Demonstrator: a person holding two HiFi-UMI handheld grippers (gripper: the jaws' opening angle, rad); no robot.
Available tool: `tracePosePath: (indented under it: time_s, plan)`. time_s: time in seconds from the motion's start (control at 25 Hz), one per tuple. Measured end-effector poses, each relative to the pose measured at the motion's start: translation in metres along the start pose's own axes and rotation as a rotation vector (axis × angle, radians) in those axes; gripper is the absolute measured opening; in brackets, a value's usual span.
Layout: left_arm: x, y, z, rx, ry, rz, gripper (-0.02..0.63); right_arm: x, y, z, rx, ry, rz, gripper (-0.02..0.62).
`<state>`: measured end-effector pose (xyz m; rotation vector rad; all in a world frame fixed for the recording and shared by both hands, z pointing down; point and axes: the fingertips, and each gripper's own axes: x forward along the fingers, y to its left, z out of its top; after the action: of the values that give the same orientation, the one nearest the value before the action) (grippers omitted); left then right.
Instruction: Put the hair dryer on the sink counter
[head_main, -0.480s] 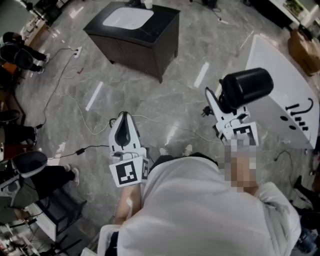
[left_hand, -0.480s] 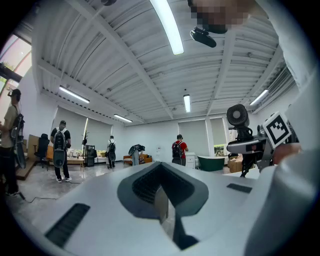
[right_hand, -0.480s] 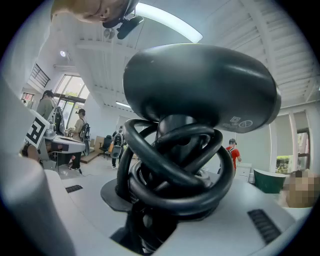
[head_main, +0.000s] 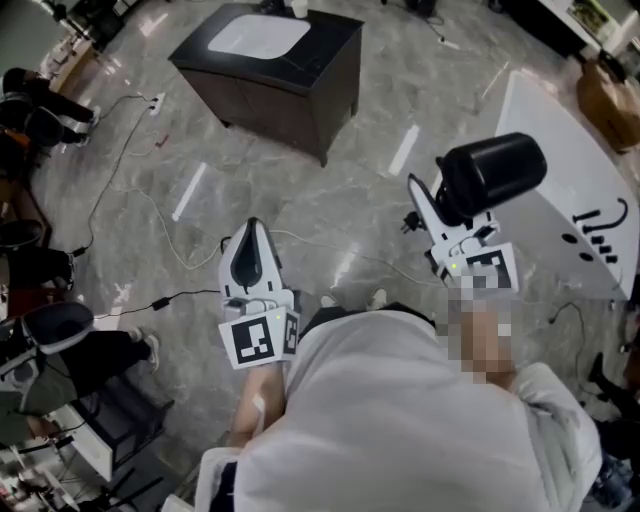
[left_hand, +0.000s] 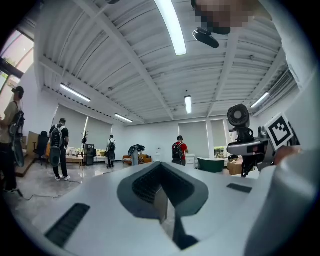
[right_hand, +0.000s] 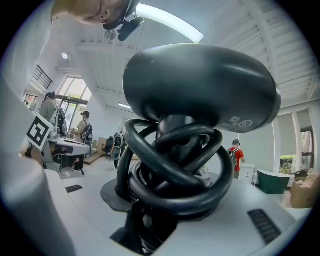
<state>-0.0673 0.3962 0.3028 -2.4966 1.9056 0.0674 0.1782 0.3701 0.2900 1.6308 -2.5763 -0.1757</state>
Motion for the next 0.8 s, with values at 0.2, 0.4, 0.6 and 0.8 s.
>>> tracePosePath:
  time_s: [0.2,0.4,0.6,0.8]
  plan:
    - [0.001,-0.003,-0.002,0.001,0.002,0.002,0.002,-0.002,-0.004,0.004,0.029,-0.030,0.006,0.207]
    - [0.005,-0.013,-0.005,0.006,0.012,0.013,0.002,-0.007,-0.013,0.000,0.026,-0.027,0.023,0.207]
    - [0.006,-0.031,-0.002,0.020,0.011,0.047,0.002,-0.017,-0.027,-0.005,0.005,-0.024,0.063,0.206]
    - [0.000,-0.048,-0.008,0.023,0.019,0.085,0.002,-0.023,-0.036,-0.009,0.022,-0.042,0.105,0.207]
